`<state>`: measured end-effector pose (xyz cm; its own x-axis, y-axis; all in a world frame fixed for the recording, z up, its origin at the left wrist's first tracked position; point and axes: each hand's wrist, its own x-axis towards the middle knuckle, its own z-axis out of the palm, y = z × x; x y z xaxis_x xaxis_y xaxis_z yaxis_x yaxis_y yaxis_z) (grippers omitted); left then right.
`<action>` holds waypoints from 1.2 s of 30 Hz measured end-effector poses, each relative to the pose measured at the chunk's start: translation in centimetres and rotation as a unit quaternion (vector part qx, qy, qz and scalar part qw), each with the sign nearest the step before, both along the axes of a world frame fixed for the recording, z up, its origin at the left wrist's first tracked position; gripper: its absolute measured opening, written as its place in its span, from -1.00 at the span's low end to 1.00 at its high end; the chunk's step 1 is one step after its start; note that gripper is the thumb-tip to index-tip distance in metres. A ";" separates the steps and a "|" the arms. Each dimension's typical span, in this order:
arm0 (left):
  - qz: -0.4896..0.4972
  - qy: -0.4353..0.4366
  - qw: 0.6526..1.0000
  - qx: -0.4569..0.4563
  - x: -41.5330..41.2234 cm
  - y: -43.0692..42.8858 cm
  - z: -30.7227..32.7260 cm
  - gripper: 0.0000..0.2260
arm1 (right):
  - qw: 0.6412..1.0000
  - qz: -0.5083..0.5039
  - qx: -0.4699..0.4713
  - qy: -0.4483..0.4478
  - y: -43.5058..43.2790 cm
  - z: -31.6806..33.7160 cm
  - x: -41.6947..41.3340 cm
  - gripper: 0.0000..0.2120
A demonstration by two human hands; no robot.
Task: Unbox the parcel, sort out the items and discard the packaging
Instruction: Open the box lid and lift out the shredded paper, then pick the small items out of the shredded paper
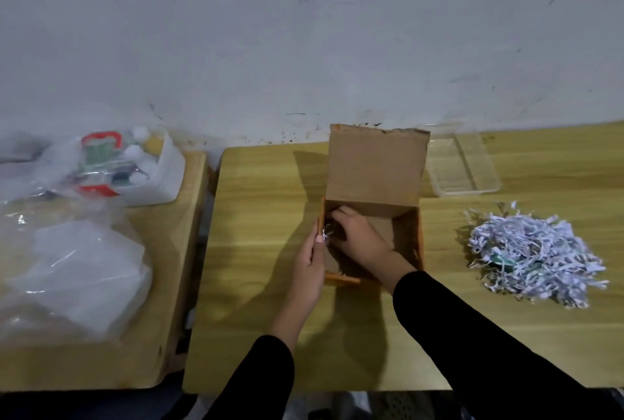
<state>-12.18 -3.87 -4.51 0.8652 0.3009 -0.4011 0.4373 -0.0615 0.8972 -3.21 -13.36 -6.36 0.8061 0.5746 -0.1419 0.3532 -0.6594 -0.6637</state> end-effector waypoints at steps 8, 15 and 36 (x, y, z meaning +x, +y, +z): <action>0.001 -0.003 1.000 0.016 -0.1 -0.2 0.1 -0.61 | 1.000 0.028 0.004 0.000 0.0 0.5 -0.9 -0.90; 0.020 0.022 0.996 0.083 0.6 -0.2 2.1 -0.66 | 0.998 0.047 -0.042 0.026 -2.5 1.8 -1.6 -0.85; -0.148 -0.177 0.933 0.277 4.9 -17.5 4.1 -0.71 | 0.962 -0.237 -0.045 -0.126 -28.3 4.8 -2.6 -0.74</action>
